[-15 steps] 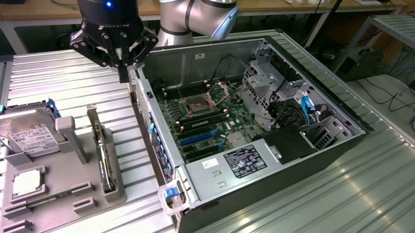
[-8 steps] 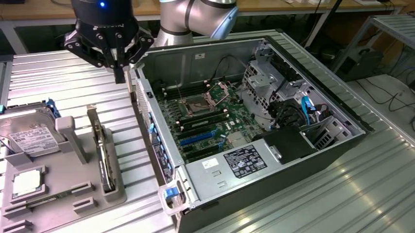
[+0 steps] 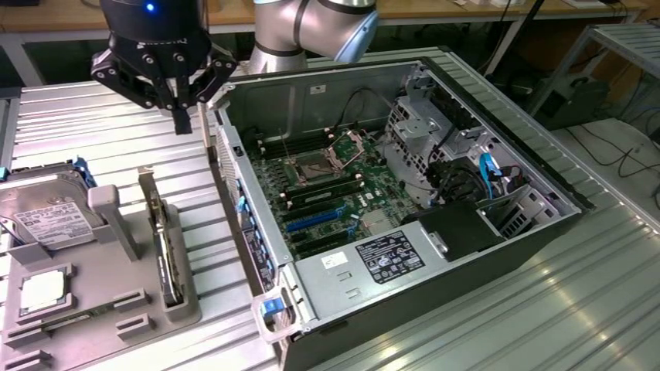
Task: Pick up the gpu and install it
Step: 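Reach for the gpu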
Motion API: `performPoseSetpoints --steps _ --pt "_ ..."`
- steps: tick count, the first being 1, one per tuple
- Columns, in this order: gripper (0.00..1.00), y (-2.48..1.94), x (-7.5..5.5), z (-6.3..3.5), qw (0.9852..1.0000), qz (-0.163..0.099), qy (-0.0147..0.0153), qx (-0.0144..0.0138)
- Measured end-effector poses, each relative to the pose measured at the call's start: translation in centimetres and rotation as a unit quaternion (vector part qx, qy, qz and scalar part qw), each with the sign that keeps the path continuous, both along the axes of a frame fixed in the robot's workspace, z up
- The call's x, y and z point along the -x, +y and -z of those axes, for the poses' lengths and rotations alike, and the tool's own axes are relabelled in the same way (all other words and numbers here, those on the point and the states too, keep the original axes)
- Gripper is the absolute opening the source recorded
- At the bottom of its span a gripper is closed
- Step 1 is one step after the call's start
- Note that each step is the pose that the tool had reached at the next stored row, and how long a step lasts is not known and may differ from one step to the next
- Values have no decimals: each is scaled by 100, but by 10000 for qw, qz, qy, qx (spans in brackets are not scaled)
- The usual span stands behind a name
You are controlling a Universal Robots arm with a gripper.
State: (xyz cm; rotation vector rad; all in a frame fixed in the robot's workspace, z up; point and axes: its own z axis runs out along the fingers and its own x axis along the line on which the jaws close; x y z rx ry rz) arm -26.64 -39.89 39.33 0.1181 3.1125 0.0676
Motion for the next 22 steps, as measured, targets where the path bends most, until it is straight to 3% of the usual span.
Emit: performPoseSetpoints --steps 22 --pt "11 0 277 0 10000 0 0 0"
